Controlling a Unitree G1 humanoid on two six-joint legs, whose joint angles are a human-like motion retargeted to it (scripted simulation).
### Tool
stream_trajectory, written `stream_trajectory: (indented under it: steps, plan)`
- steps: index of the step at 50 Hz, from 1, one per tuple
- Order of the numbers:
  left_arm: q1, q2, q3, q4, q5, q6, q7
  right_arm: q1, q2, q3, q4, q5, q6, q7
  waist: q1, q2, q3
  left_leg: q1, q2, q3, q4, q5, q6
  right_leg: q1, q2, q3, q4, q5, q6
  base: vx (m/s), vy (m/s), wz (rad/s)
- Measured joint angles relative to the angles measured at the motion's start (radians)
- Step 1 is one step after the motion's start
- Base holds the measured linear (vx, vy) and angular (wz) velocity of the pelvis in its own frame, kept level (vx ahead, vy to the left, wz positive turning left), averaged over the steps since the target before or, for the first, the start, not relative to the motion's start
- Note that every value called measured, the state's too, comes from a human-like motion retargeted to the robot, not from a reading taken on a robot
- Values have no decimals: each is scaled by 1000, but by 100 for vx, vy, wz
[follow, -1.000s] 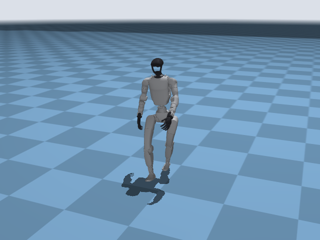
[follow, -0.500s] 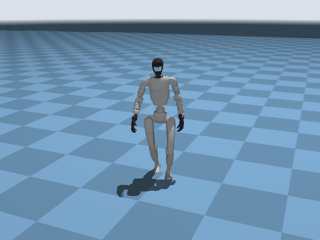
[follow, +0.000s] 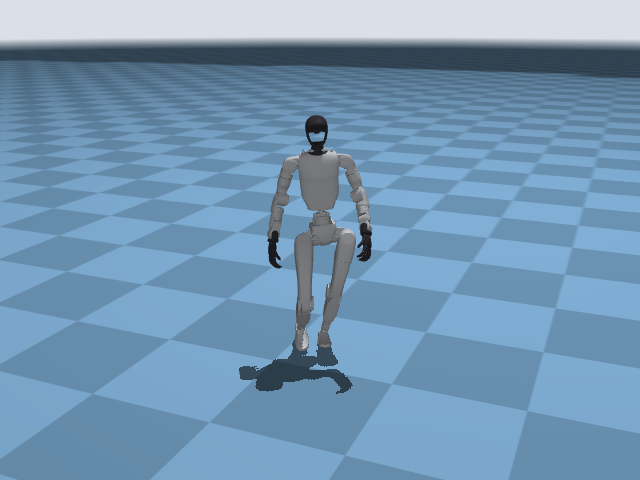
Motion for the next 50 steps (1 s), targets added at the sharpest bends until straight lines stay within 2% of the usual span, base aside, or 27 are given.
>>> stream_trajectory:
  steps: [5,7,9,11,13,16,18,21,25,28,32,33,35,37,40,42,45,47,48,50]
  plan:
    - [-116,34,-21,-159,-29,-55,17,58,-23,-56,37,11,17,-2,-20,88,13,177,96,-102,-109,-66,-20,-82,117,-13,-530,24,82,83,-17,75]
    - [-131,33,-30,-190,-27,-69,15,80,-23,-67,48,14,20,-7,-23,88,4,197,91,-98,-63,-108,-28,-126,138,24,-613,6,109,77,-16,67]
    - [-137,28,-36,-204,-29,-72,6,90,-25,-80,56,18,21,-11,-28,102,-13,208,118,-62,-7,-145,-40,-135,156,30,-636,27,109,82,-14,85]
    - [-118,11,-37,-190,-31,-64,-7,97,-28,-87,61,20,21,-20,-30,123,-23,211,164,-29,110,-165,-52,-127,181,18,-571,63,85,82,-15,82]
    - [-75,-16,-41,-145,-27,-47,-21,100,-29,-86,63,22,19,-34,-31,151,-23,186,230,14,300,-137,-78,-109,215,-6,-474,78,45,77,-15,76]
    - [-1,-67,-59,-22,10,-14,-45,79,-29,-66,48,29,18,-57,-19,227,-17,43,388,67,693,13,-122,-56,292,-81,-428,53,-35,69,-17,67]
    - [39,-90,-77,61,54,9,-65,47,-31,-50,30,32,15,-71,4,258,-23,-87,491,98,900,90,-104,-6,328,-116,-461,28,-77,68,-18,67]
    - [99,-96,-94,151,114,30,-88,-18,-35,-31,-2,30,6,-93,66,251,-27,-262,546,123,1043,44,-47,113,343,-130,-548,-4,-102,70,-17,57]
    - [204,-70,-69,200,139,27,-93,-112,-48,-19,-57,29,-10,-113,160,204,-10,-425,508,164,966,-66,-16,308,335,-111,-670,-40,-94,73,-9,26]
    - [289,-52,-25,219,118,18,-93,-180,-59,-12,-109,44,-32,-128,206,160,-1,-494,452,206,727,-92,-33,437,311,-85,-752,-69,-72,77,1,19]
    - [366,-57,28,245,108,8,-85,-260,-67,1,-179,46,-55,-133,221,108,-16,-536,355,247,273,-49,-87,558,267,-72,-856,-96,-45,76,10,38]
    - [383,-62,33,250,108,8,-84,-269,-65,2,-194,42,-60,-133,223,110,-20,-564,353,249,230,-61,-99,568,270,-73,-839,-112,-42,74,13,45]
    - [397,-68,57,259,114,4,-87,-300,-62,7,-228,36,-57,-121,216,74,-47,-516,290,278,-34,19,-99,591,234,-42,-852,-120,-26,77,15,51]
    - [415,-86,58,266,115,6,-87,-290,-45,13,-241,32,-63,-117,207,64,-62,-553,280,289,30,44,-91,595,221,-24,-773,-126,-14,75,12,56]
    - [424,-104,69,276,116,7,-90,-262,-15,27,-247,26,-63,-96,201,29,-94,-589,254,317,204,86,-46,599,180,1,-614,-108,23,81,12,40]
    - [416,-109,73,278,110,9,-95,-221,13,35,-226,25,-51,-64,185,-11,-108,-600,210,331,330,89,-1,584,163,54,-460,-30,83,78,11,75]
    - [369,-80,62,250,87,17,-108,-162,64,42,-156,29,-25,17,151,-98,-118,-564,91,338,394,60,68,497,127,133,-155,183,202,72,7,114]
    - [322,-52,40,198,81,17,-104,-132,81,43,-106,31,-12,48,126,-111,-124,-517,49,297,383,37,72,413,140,140,-6,268,204,69,-3,135]
    - [300,-42,28,169,80,14,-97,-113,84,44,-86,32,-7,54,113,-106,-124,-491,33,273,381,21,72,372,137,144,54,260,204,69,3,136]
    - [246,-15,6,97,74,10,-86,-86,81,33,-45,36,-3,58,92,-90,-117,-413,-1,220,332,6,72,284,108,138,133,188,159,68,7,133]
